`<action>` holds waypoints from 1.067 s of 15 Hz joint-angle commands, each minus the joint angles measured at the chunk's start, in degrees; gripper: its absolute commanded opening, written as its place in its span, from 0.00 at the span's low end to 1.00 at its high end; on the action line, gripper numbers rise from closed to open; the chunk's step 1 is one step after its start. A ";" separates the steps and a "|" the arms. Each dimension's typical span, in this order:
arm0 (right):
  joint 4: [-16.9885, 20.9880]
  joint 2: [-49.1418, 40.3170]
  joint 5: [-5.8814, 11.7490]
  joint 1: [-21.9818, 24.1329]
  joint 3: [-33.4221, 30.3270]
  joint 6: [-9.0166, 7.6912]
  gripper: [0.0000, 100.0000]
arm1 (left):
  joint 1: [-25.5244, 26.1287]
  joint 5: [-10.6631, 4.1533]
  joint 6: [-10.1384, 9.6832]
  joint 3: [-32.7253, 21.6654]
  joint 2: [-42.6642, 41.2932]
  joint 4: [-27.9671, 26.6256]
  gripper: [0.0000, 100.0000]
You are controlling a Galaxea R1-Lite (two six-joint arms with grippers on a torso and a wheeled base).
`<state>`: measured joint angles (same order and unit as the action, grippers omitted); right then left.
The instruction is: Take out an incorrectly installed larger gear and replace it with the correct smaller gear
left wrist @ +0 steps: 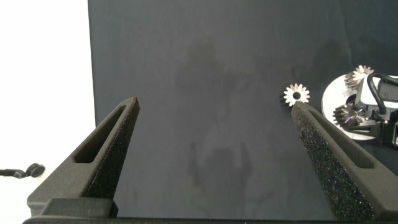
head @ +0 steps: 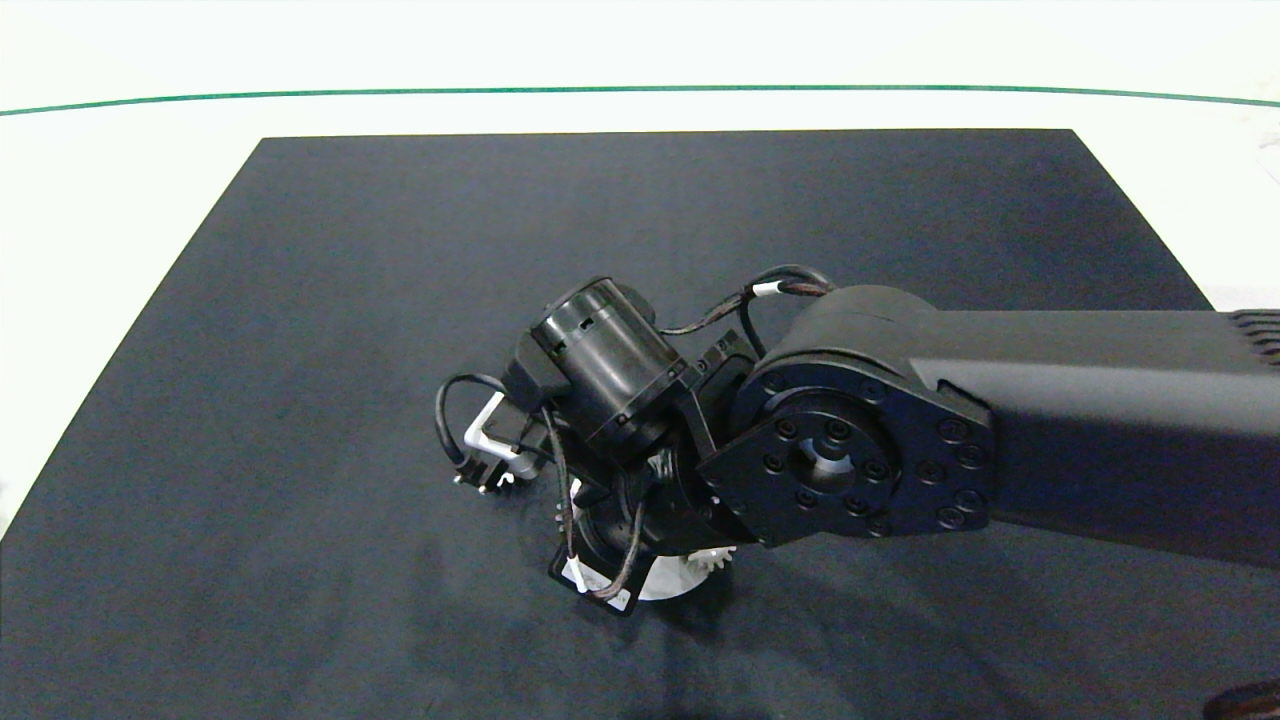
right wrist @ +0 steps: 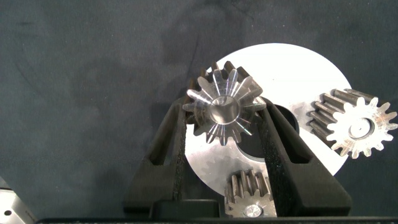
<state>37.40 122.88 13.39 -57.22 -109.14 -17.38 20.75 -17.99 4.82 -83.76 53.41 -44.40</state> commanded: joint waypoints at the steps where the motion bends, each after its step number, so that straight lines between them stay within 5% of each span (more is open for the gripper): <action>1: 0.13 0.08 0.06 -0.35 -0.19 0.07 0.25 | 0.08 -0.11 0.02 0.00 0.03 -0.25 1.00; 16: -0.14 0.61 -0.11 -0.35 -0.81 0.86 0.25 | -0.01 -0.11 0.55 0.09 -0.23 -0.25 1.00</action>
<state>37.01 123.45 13.20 -57.58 -110.01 -16.42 20.75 -17.99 5.29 -83.68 53.09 -44.40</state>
